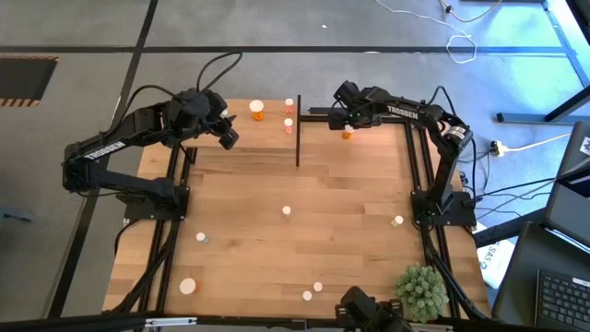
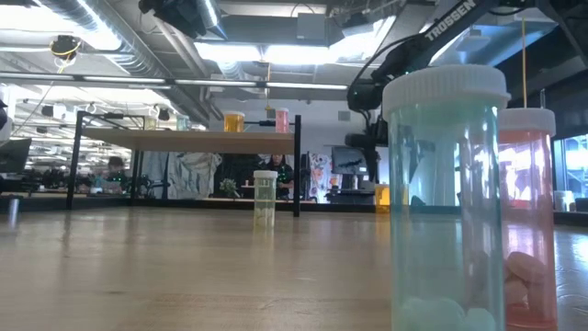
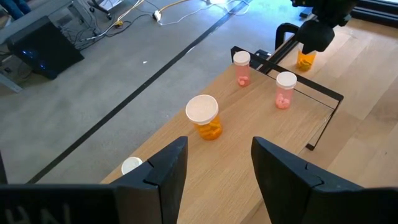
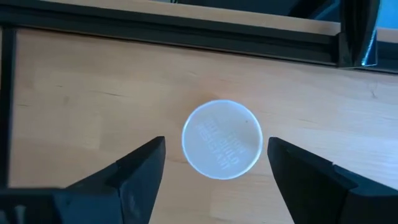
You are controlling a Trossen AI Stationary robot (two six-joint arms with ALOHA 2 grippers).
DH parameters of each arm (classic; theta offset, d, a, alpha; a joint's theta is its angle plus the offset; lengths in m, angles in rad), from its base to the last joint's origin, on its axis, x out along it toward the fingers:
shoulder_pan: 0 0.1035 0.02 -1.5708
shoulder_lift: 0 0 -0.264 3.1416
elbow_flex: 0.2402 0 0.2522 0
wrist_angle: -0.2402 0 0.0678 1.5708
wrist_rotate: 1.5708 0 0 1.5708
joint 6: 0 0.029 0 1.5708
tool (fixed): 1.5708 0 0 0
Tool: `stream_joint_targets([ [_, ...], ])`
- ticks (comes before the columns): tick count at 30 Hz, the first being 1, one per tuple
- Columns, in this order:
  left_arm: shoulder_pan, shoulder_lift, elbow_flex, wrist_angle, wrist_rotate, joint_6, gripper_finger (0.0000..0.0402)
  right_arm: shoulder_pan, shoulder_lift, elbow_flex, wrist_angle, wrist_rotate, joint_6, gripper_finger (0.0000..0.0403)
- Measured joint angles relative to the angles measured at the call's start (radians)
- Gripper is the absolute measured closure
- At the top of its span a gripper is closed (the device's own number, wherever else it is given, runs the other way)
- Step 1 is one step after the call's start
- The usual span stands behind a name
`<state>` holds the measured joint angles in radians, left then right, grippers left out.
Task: Pick and place medicine bottles onto shelf by color
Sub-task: Put the top big orange pill bottle on the shelf aligned with the orange pill bottle on the shelf
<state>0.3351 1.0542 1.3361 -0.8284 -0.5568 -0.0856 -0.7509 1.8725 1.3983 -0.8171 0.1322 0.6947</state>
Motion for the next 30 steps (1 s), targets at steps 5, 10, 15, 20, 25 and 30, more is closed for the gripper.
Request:
stream_joint_targets([
  [5,0.000,0.000,0.000,0.000,0.000,0.000,0.0229,0.000,0.000,0.000,-0.010,0.009,0.000,0.0119],
  [10,0.000,0.000,0.000,0.000,0.000,0.000,0.0229,0.000,0.000,0.000,-0.009,0.008,0.001,0.0119],
  [15,0.000,0.000,0.000,0.000,0.000,0.000,0.0229,0.000,0.004,0.000,-0.009,0.007,0.001,0.0119],
  [20,0.000,0.000,0.000,0.000,0.000,0.000,0.0229,-0.001,0.042,0.000,-0.002,0.005,-0.023,0.0119],
  [25,0.000,0.000,0.000,0.000,0.000,0.000,0.0229,-0.001,0.065,0.000,0.020,-0.002,-0.045,0.0119],
  [30,0.000,0.000,0.000,0.000,0.000,0.000,0.0229,-0.001,0.066,0.000,0.034,0.003,-0.047,0.0119],
])
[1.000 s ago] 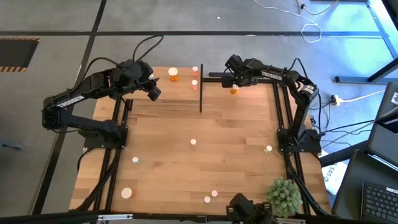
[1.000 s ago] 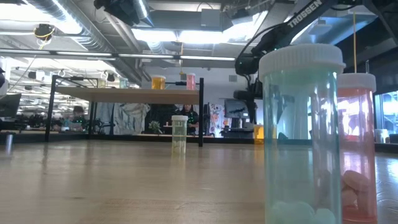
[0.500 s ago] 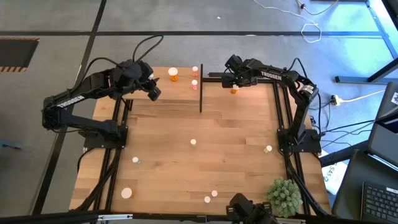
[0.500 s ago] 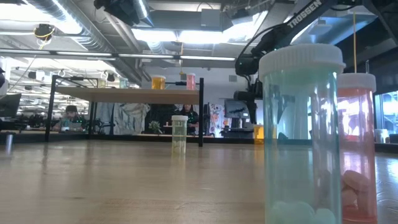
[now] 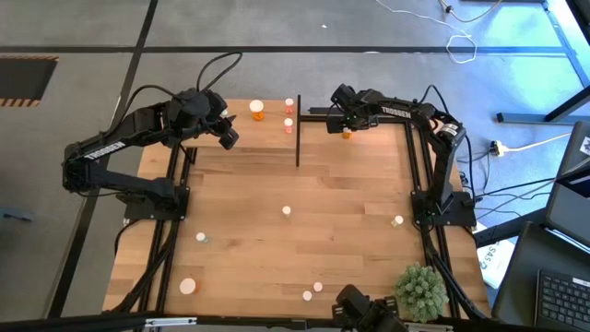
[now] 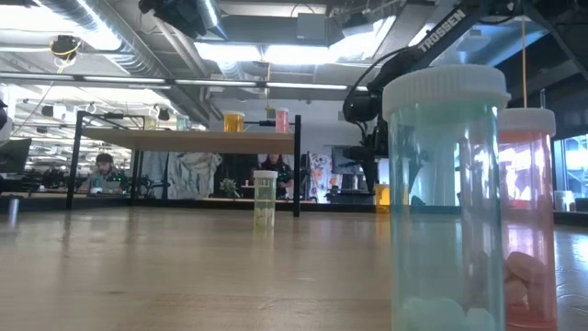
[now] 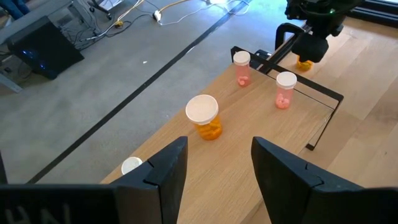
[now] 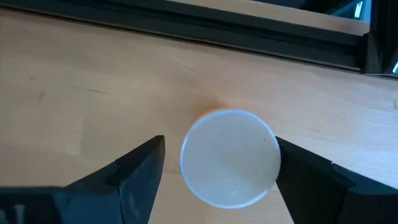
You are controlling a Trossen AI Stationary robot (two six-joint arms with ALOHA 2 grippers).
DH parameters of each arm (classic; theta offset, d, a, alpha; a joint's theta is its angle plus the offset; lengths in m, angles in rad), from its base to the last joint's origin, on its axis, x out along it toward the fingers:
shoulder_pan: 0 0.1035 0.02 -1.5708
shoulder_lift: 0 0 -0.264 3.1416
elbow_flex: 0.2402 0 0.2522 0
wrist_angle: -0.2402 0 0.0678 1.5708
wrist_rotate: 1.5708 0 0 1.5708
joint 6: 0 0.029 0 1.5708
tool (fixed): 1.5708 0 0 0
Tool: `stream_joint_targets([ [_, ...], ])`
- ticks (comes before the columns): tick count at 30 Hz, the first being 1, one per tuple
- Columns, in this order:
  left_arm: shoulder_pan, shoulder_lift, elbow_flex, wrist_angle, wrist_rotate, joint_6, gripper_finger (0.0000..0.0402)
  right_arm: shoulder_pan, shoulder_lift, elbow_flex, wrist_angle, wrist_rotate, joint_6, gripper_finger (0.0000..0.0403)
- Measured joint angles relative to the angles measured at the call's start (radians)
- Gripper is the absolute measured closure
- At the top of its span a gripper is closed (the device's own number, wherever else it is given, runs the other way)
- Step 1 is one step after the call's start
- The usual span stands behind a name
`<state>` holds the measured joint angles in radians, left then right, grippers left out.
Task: Pick and place medicine bottles onto shelf by color
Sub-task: Put the top big orange pill bottle on the shelf aligned with the orange pill bottle on the shelf
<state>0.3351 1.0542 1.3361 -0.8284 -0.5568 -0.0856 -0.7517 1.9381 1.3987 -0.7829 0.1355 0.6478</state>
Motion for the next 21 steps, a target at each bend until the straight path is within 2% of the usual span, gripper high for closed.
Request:
stream_joint_targets([
  [13,0.000,0.000,0.000,0.000,0.000,0.000,0.0229,0.000,0.000,0.000,-0.003,0.002,-0.020,0.0122],
  [21,0.000,0.000,0.000,0.000,0.000,0.000,0.0229,0.000,0.000,0.000,-0.004,0.002,-0.025,0.0172],
])
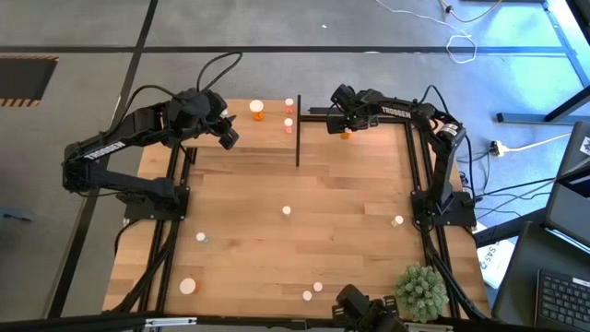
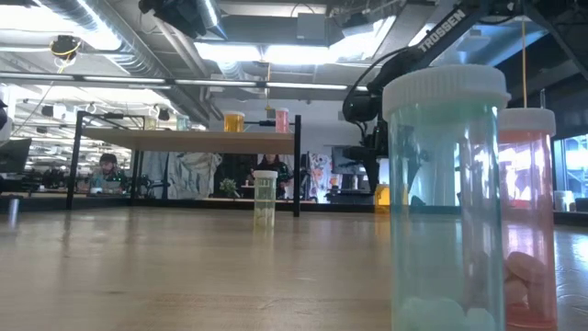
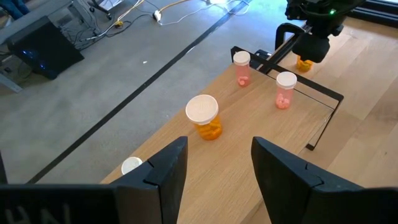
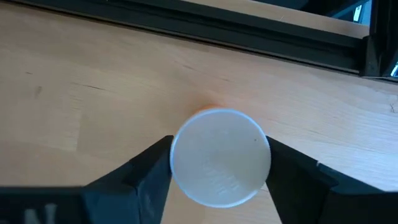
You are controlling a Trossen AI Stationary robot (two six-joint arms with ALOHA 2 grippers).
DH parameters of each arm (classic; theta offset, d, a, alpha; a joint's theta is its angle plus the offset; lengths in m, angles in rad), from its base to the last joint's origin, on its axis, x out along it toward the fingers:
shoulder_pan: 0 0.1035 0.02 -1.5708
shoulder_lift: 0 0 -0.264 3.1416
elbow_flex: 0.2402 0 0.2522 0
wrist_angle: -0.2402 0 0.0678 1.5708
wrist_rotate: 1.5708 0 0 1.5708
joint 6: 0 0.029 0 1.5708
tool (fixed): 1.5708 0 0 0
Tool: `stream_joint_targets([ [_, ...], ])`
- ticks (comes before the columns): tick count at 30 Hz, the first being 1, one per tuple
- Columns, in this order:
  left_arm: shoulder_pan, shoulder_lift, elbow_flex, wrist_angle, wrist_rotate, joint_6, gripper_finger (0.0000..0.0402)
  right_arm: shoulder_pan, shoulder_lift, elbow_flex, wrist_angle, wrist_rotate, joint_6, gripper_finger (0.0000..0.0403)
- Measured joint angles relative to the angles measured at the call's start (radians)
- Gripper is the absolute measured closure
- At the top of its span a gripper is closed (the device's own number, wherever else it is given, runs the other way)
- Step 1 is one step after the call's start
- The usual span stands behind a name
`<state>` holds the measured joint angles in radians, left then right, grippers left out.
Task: Pick and place medicine bottles onto shelf by color
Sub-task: Put the top big orange pill bottle on the shelf aligned with the orange pill bottle on the shelf
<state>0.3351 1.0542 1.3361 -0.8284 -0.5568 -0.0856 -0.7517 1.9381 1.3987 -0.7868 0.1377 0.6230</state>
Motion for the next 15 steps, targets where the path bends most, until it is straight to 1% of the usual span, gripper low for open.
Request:
stream_joint_targets([
  [4,0.000,0.000,0.000,0.000,0.000,0.000,0.0229,0.000,0.000,0.000,0.000,0.000,-0.003,0.0192],
  [7,0.000,0.000,0.000,0.000,0.000,0.000,0.0229,0.000,0.000,0.000,0.000,0.000,-0.020,0.0190],
  [11,0.000,0.000,0.000,0.000,0.000,0.000,0.0229,0.000,0.000,0.000,0.000,-0.001,-0.072,0.0177],
  [15,0.000,0.000,0.000,0.000,0.000,0.000,0.0229,0.000,-0.001,0.000,0.001,-0.027,-0.111,0.0186],
])
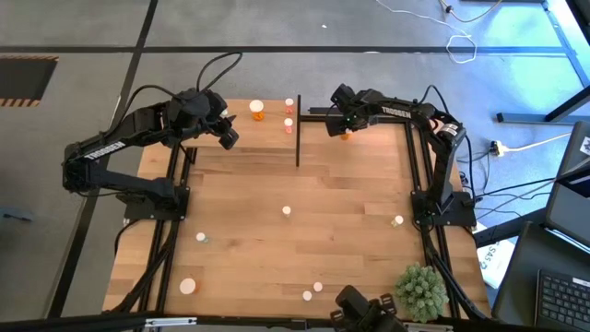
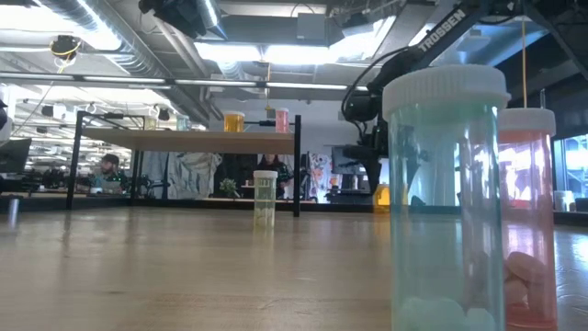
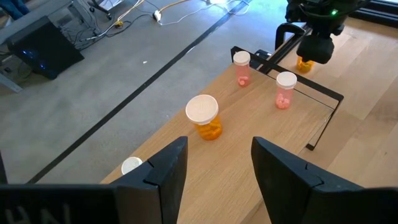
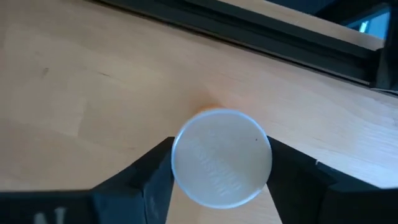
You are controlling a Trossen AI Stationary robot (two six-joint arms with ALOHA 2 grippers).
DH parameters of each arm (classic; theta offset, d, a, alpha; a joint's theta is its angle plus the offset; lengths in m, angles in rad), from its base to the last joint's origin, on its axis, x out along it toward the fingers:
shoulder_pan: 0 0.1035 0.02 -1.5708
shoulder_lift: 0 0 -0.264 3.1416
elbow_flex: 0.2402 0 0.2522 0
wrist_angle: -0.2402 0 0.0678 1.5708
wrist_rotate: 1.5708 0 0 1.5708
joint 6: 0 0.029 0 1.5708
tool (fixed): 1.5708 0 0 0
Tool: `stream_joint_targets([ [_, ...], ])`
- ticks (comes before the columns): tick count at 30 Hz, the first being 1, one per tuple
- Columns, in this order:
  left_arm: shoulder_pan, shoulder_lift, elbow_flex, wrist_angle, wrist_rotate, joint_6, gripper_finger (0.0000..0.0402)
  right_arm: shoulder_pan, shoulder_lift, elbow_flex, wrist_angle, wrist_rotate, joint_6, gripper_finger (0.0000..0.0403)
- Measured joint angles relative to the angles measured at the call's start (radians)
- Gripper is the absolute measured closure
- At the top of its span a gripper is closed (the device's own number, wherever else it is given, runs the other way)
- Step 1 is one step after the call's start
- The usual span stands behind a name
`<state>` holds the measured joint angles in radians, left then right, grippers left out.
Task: Pick and place medicine bottles onto shelf by color
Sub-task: Put the top big orange pill bottle on the shelf aligned with the orange pill bottle on the shelf
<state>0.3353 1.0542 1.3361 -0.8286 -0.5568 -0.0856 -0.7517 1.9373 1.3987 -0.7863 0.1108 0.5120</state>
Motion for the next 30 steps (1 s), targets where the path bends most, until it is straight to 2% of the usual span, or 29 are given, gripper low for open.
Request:
stream_joint_targets([
  [12,0.000,0.000,0.000,0.000,0.000,0.000,0.0229,0.045,-0.003,0.000,-0.023,-0.037,-0.050,0.0183],
  [17,0.000,0.000,0.000,0.000,0.000,0.000,0.0229,0.076,-0.004,0.025,-0.100,-0.045,-0.068,0.0192],
  [23,0.000,0.000,0.000,0.000,0.000,0.000,0.0229,0.127,-0.004,0.136,-0.202,-0.045,-0.094,0.0180],
  [30,0.000,0.000,0.000,0.000,0.000,0.000,0.0229,0.186,-0.004,0.314,-0.380,-0.028,-0.103,0.0190],
])
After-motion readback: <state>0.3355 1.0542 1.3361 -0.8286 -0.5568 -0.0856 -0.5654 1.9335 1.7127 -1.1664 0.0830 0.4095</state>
